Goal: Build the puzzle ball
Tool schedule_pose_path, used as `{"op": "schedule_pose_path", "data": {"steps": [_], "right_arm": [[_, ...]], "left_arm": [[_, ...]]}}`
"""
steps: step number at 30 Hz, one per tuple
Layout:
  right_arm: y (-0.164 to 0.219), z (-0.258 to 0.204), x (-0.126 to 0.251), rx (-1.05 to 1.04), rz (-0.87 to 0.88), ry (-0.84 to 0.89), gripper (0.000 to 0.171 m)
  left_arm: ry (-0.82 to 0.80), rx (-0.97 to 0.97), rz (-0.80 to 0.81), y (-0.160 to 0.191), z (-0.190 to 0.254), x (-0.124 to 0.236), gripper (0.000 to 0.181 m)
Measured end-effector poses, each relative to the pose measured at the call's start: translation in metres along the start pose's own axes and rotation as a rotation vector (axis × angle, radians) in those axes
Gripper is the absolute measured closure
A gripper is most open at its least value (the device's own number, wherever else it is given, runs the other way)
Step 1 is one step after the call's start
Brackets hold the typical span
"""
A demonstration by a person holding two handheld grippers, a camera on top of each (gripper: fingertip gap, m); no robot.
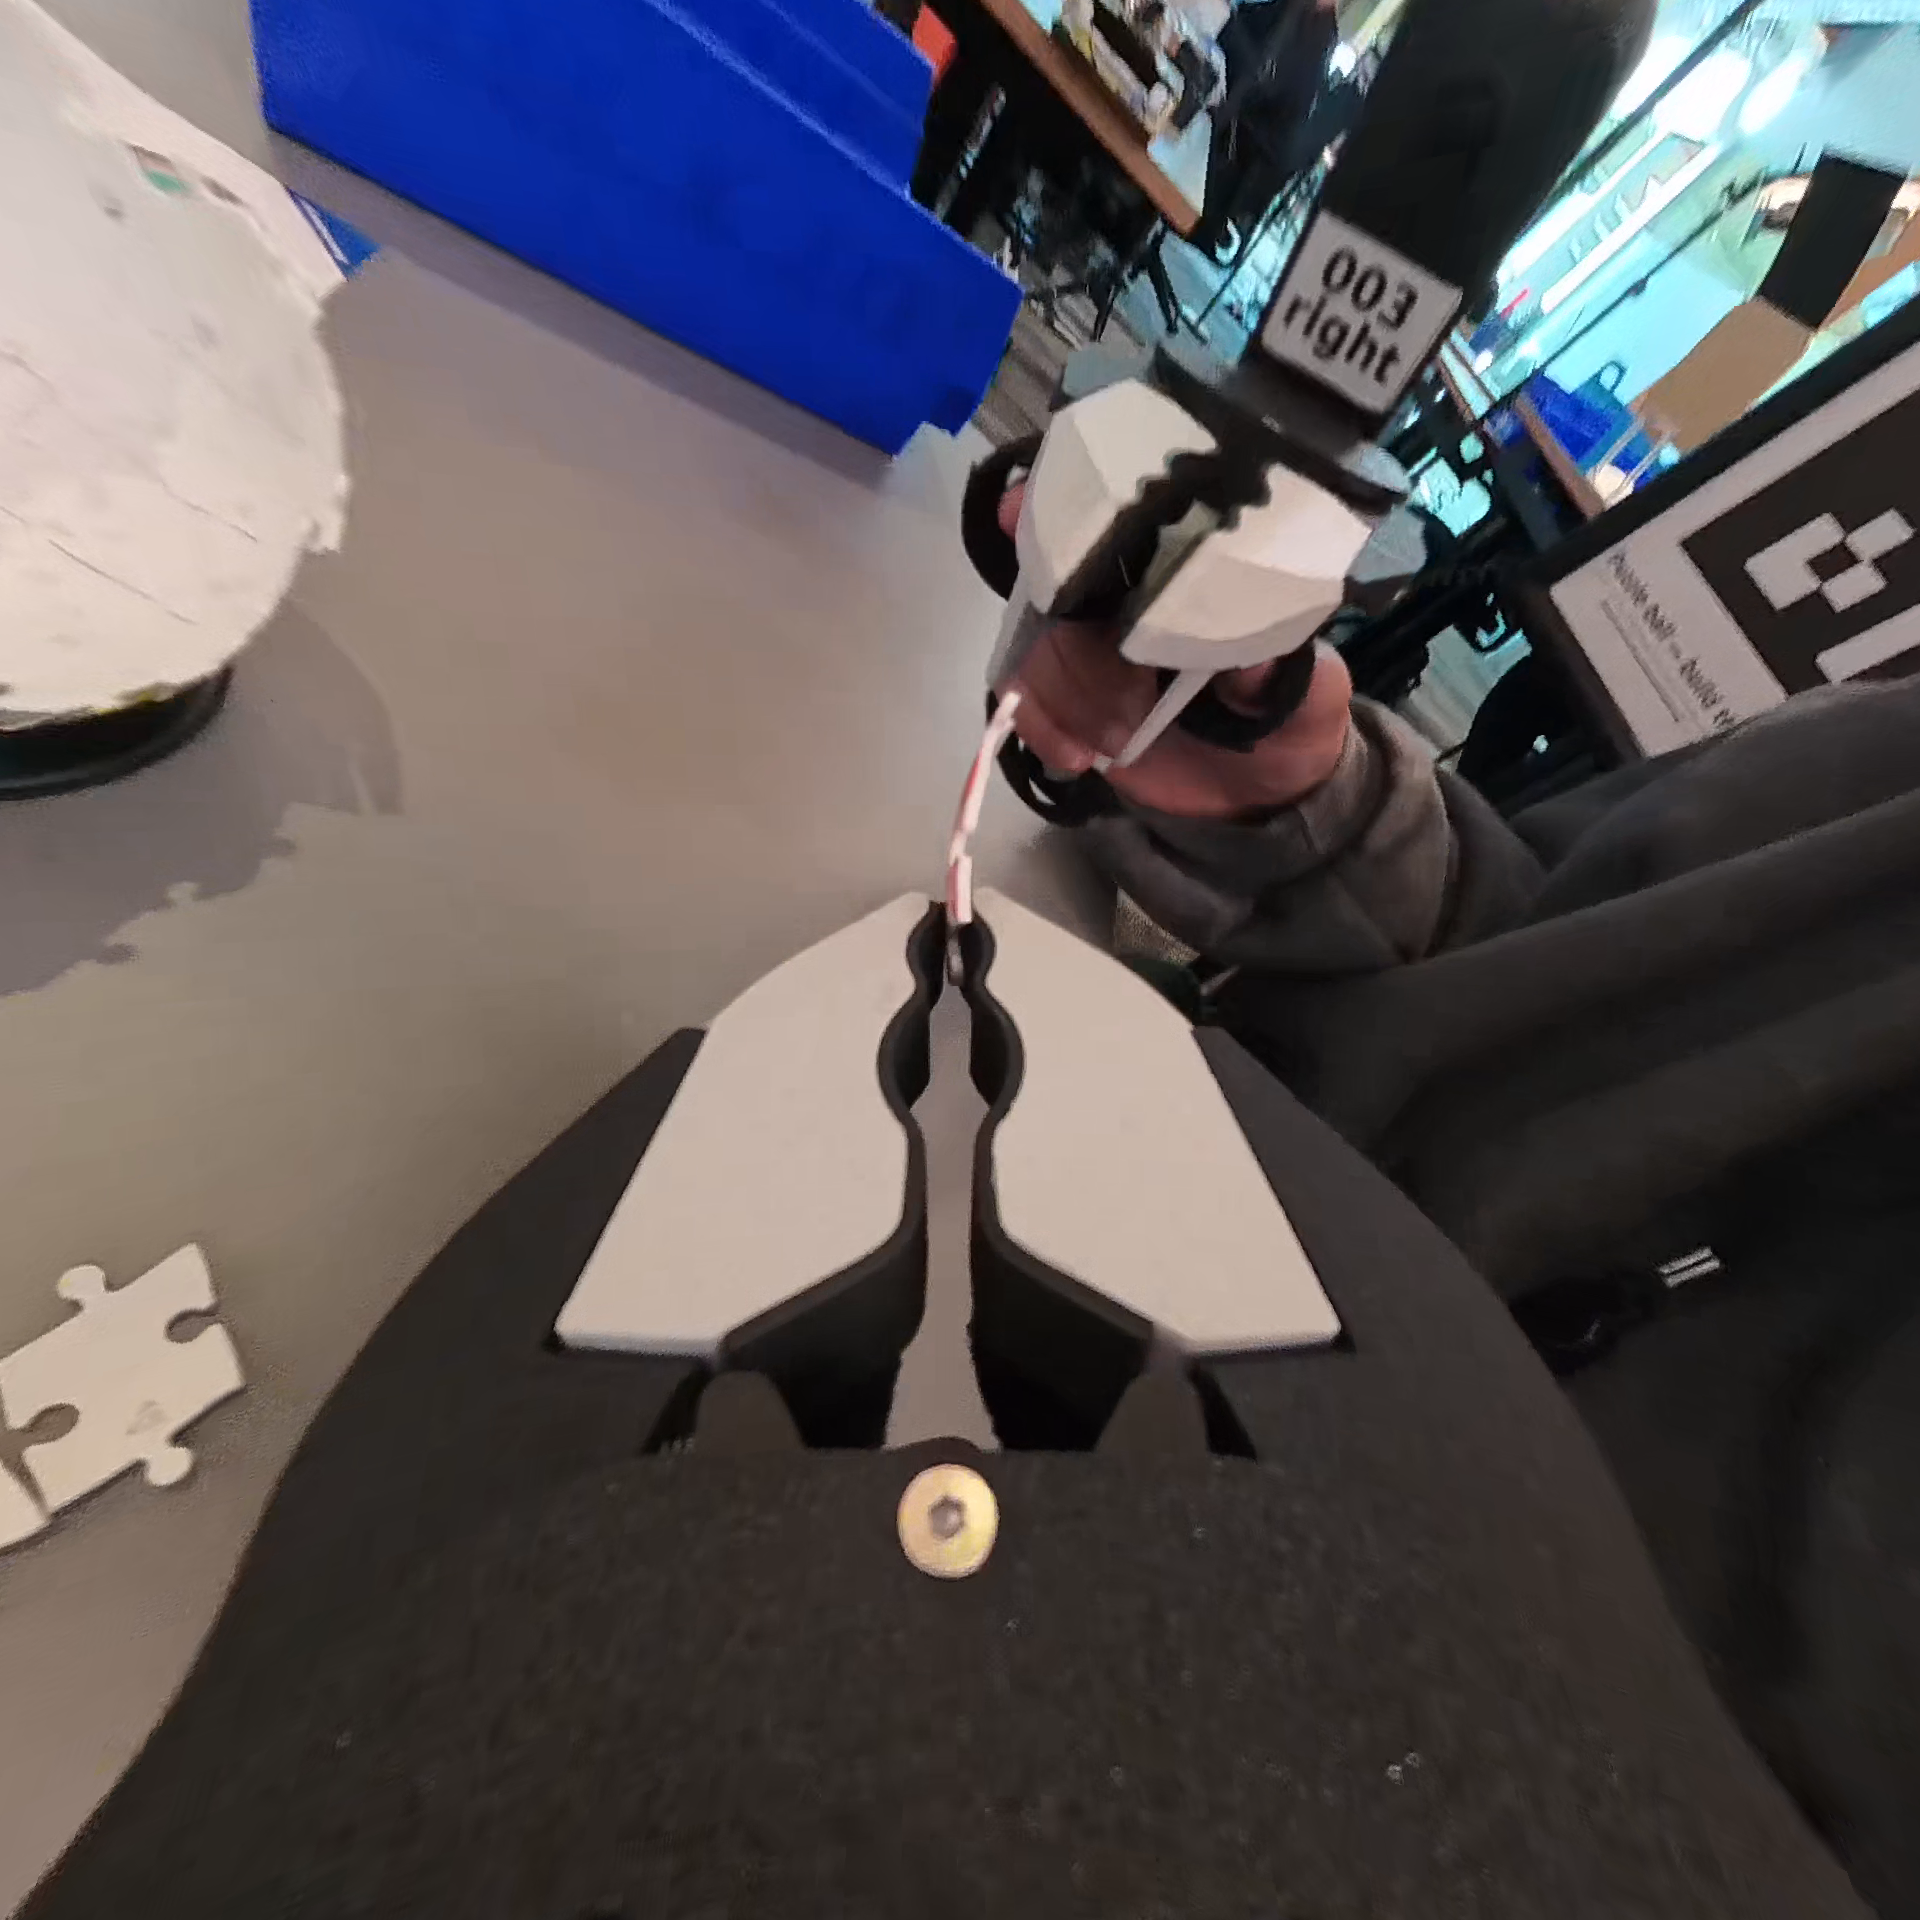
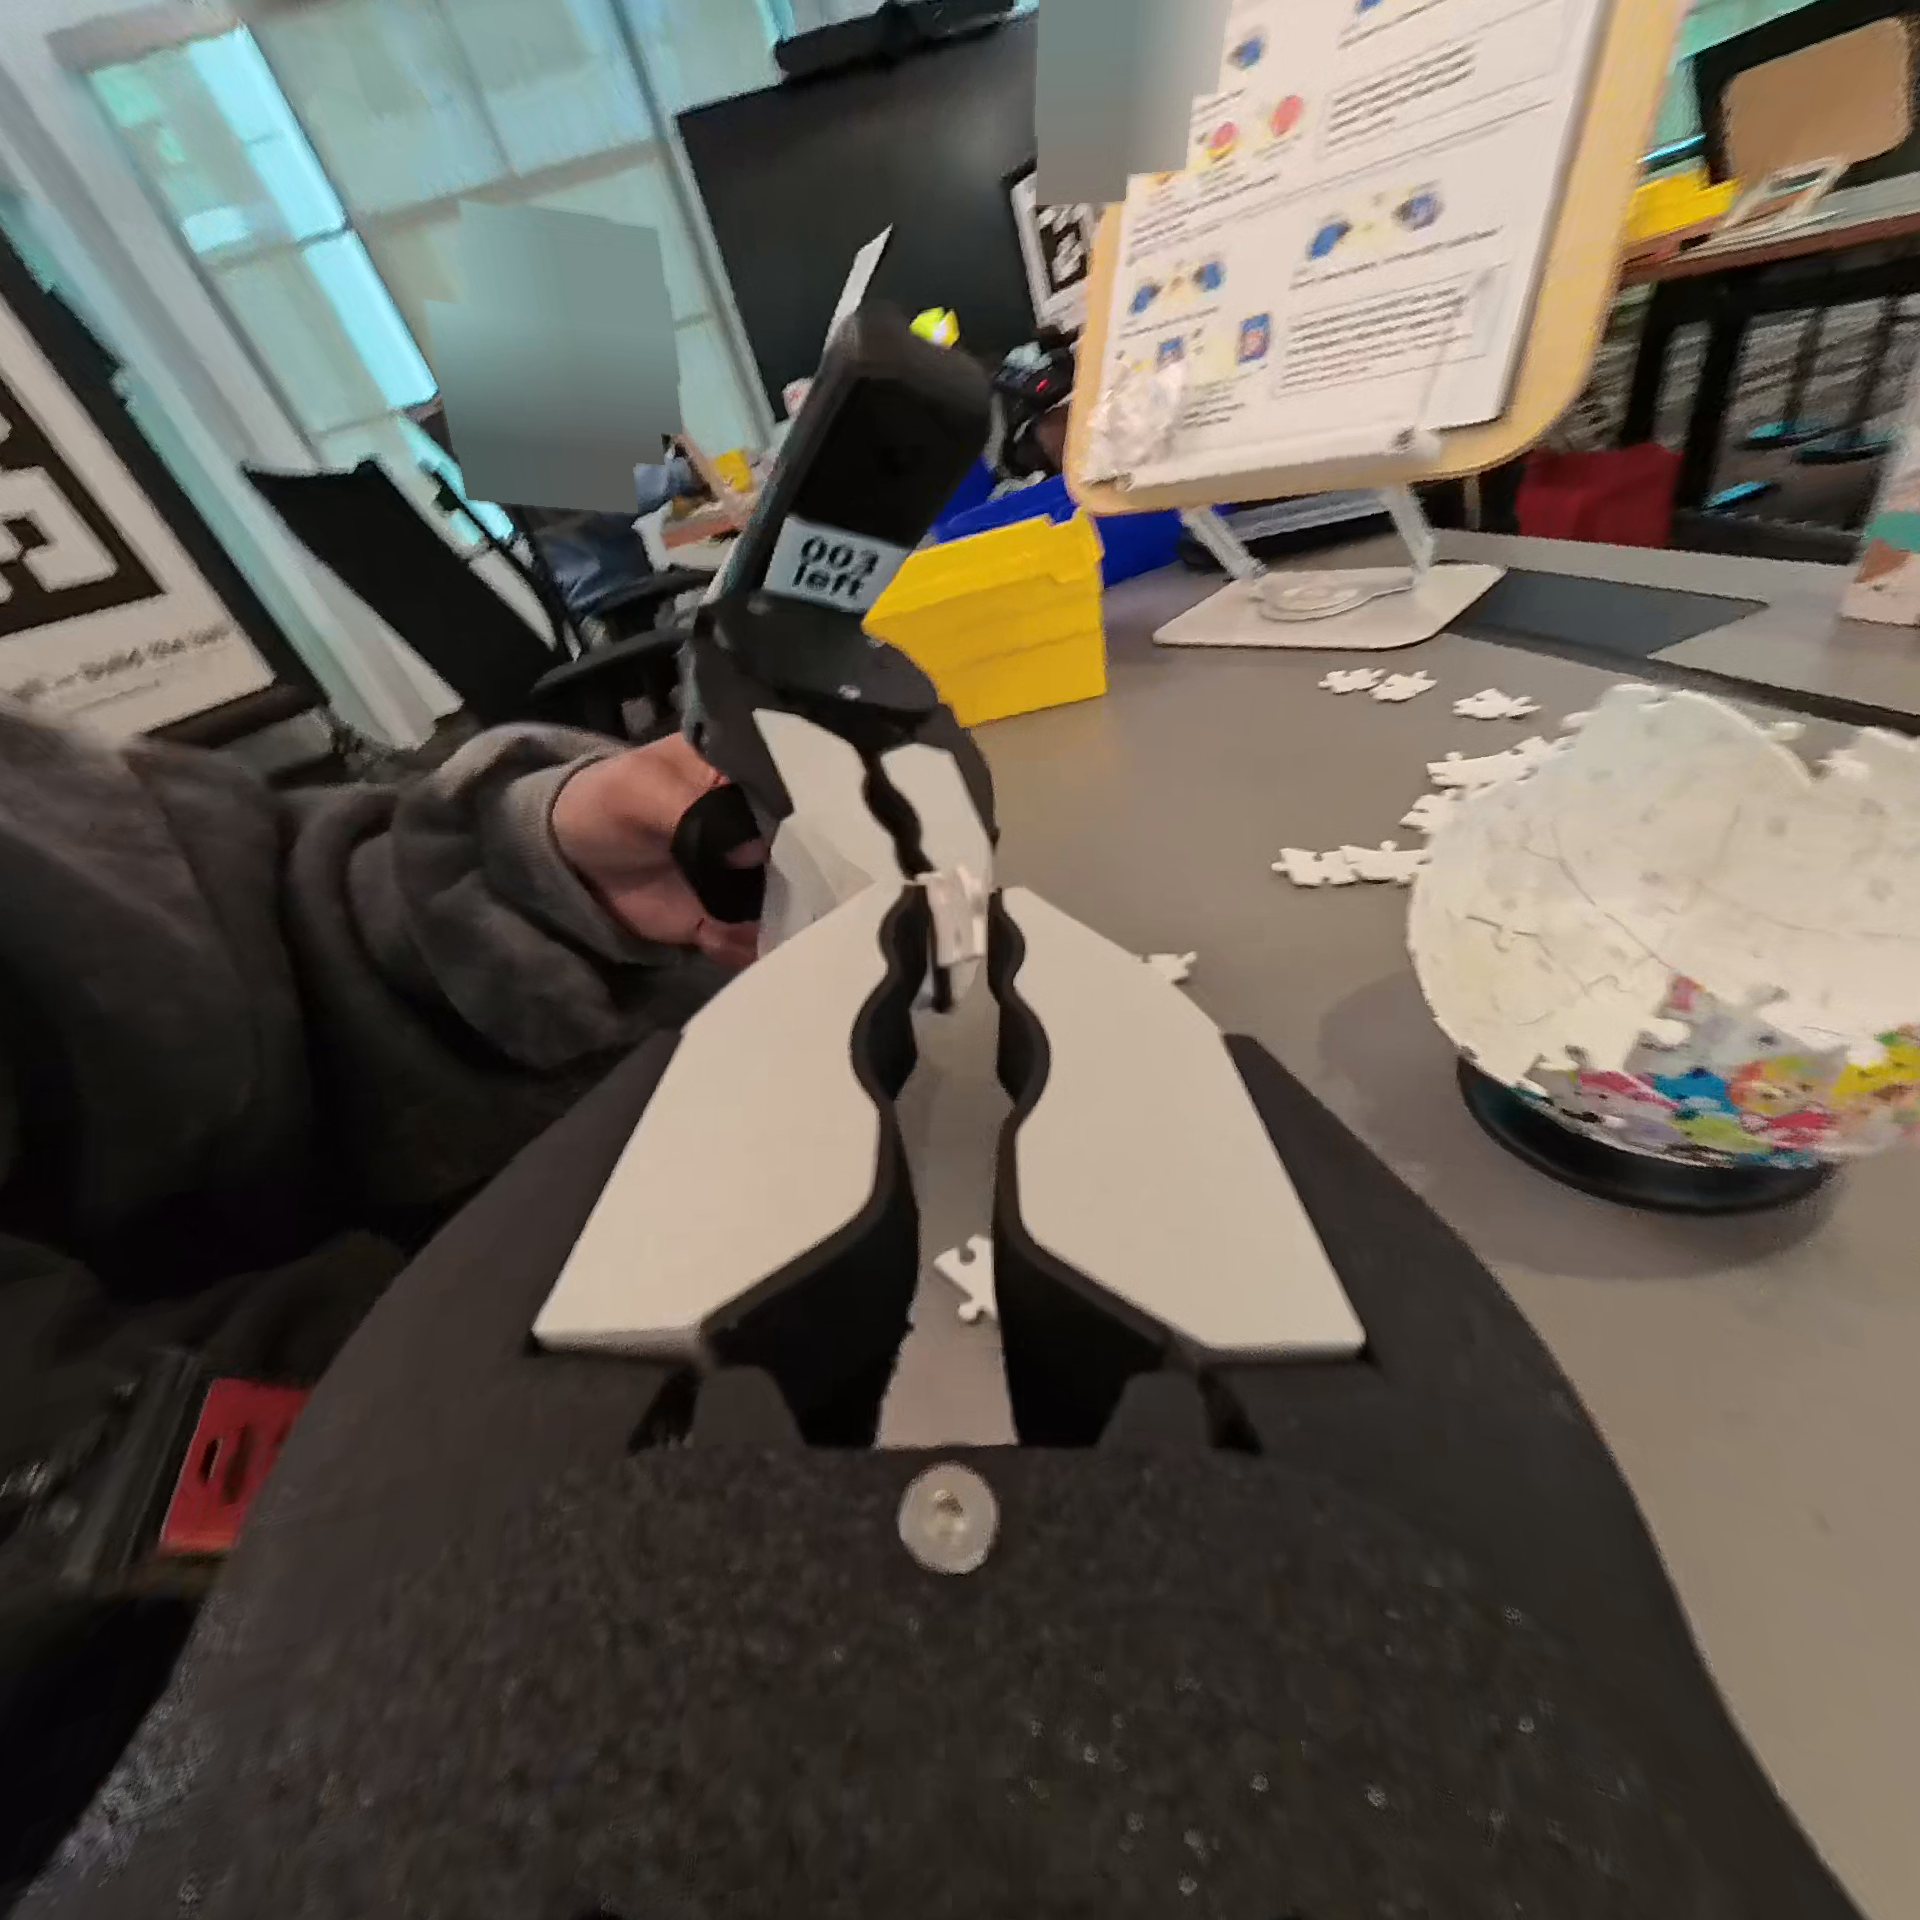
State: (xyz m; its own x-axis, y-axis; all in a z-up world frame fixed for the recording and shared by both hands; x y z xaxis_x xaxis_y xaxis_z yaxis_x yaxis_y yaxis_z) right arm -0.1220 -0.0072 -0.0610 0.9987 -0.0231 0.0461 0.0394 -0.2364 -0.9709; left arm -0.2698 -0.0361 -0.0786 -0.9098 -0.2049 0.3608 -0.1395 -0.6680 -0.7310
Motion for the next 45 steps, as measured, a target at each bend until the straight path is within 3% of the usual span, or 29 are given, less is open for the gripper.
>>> {"op": "schedule_pose_path", "data": {"steps": [3,6,8,9,11,15,21,22,23,31,36,40,43,45], "right_arm": [[0.008,-0.004,-0.007,0.042,-0.074,-0.017,0.158],[0.013,-0.003,-0.011,0.062,-0.121,0.039,0.168],[0.013,0.0,-0.009,-0.032,-0.129,0.028,0.168],[0.013,0.004,-0.008,-0.116,-0.107,0.025,0.169],[0.015,0.014,-0.002,-0.262,-0.043,0.018,0.169],[0.014,0.026,0.008,-0.398,0.038,-0.002,0.169],[0.018,0.021,-0.001,-0.455,0.066,-0.042,0.169],[0.019,0.019,-0.004,-0.45,0.061,-0.048,0.169],[0.021,0.018,-0.006,-0.441,0.045,-0.04,0.169],[0.023,0.018,-0.011,-0.285,-0.034,0.018,0.163],[-0.004,0.055,0.024,-0.004,-0.007,0.311,0.148],[-0.033,0.102,0.049,0.266,-0.052,0.491,0.142],[-0.059,0.128,0.046,0.322,-0.06,0.373,0.14],[-0.077,0.141,0.031,0.429,-0.158,0.28,0.142]], "left_arm": [[0.011,-0.018,-0.033,0.004,0.005,-0.007,0.18],[0.017,-0.014,-0.029,0.006,0.007,-0.011,0.179],[0.056,-0.016,-0.008,0.006,0.009,-0.009,0.177],[0.064,-0.011,0.023,0.003,0.009,-0.005,0.164],[0.062,-0.007,0.09,-0.001,0.006,0.006,0.158],[-0.05,-0.072,0.131,-0.002,-0.001,0.009,0.158],[-0.057,-0.08,0.224,-0.008,0.0,0.0,0.159],[-0.05,-0.074,0.234,-0.009,-0.001,0.001,0.162],[-0.044,-0.069,0.239,-0.009,-0.001,0.002,0.176],[-0.191,-0.175,0.135,-0.016,-0.004,0.015,0.18],[-0.436,-0.354,0.047,-0.064,-0.023,0.048,0.18],[-0.614,-0.499,-0.079,-0.114,-0.046,0.05,0.18],[-0.625,-0.521,-0.134,-0.14,-0.062,0.04,0.18],[-0.663,-0.536,-0.183,-0.149,-0.075,0.034,0.18]]}}
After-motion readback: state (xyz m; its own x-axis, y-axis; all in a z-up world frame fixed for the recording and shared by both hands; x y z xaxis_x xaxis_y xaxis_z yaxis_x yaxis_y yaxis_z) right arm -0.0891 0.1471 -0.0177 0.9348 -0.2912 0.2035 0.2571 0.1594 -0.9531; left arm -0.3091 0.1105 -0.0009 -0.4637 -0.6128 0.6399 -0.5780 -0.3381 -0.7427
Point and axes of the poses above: each gripper's, where its closed fingertips meet, x back along the fingers, y out of its underside, z = x × y across the jaws, the point moved 7 cm from there along x, back along the fingers, and after that the axes turned 1 degree about x, right-handed, at the moved point
